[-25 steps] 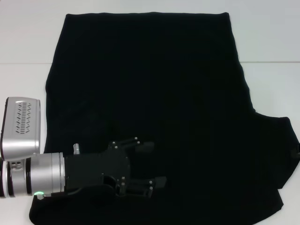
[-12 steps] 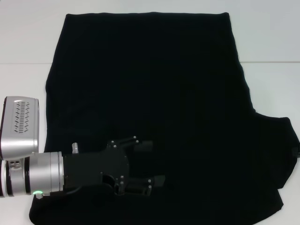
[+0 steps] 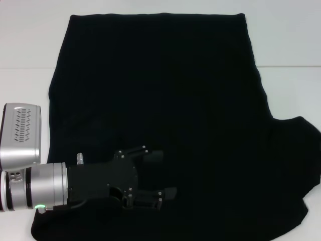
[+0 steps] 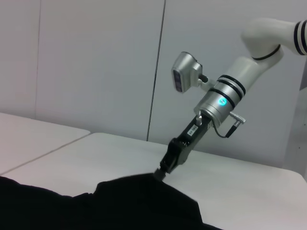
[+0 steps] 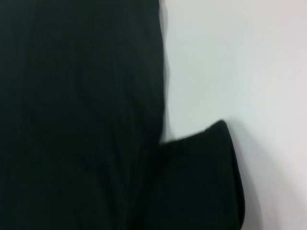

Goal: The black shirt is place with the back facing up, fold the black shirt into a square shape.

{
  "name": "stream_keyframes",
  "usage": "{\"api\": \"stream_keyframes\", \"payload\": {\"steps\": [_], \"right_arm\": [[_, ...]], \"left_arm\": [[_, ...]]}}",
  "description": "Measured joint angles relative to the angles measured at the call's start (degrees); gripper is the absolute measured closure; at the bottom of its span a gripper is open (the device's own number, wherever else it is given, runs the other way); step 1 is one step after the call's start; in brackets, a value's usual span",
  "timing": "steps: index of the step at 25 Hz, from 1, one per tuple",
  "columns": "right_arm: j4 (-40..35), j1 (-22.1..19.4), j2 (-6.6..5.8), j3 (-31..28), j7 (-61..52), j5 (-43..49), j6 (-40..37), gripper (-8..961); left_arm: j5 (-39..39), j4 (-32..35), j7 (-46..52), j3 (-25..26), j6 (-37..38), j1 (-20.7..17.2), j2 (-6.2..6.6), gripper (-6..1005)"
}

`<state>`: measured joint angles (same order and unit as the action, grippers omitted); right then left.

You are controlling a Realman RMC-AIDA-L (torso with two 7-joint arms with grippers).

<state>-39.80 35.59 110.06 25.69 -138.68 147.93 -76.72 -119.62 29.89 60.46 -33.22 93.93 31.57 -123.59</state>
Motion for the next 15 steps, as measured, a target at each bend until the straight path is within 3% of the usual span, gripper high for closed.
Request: {"api": "stream_keyframes", "payload": {"steps": [5,15], "right_arm": [[0.24,-1.51,-0.21,-1.17,2.68,-2.95,1.26,928],[1.3,-2.17,0.51,-1.75,6.61,-4.71,4.66,928]], "left_arm": [[0.0,0.0,0.06,0.0,0.65,-0.07,-0.11,80],[0.0,-0.08,1.08,0.0,1.7,-0.42,-0.33,80]]}}
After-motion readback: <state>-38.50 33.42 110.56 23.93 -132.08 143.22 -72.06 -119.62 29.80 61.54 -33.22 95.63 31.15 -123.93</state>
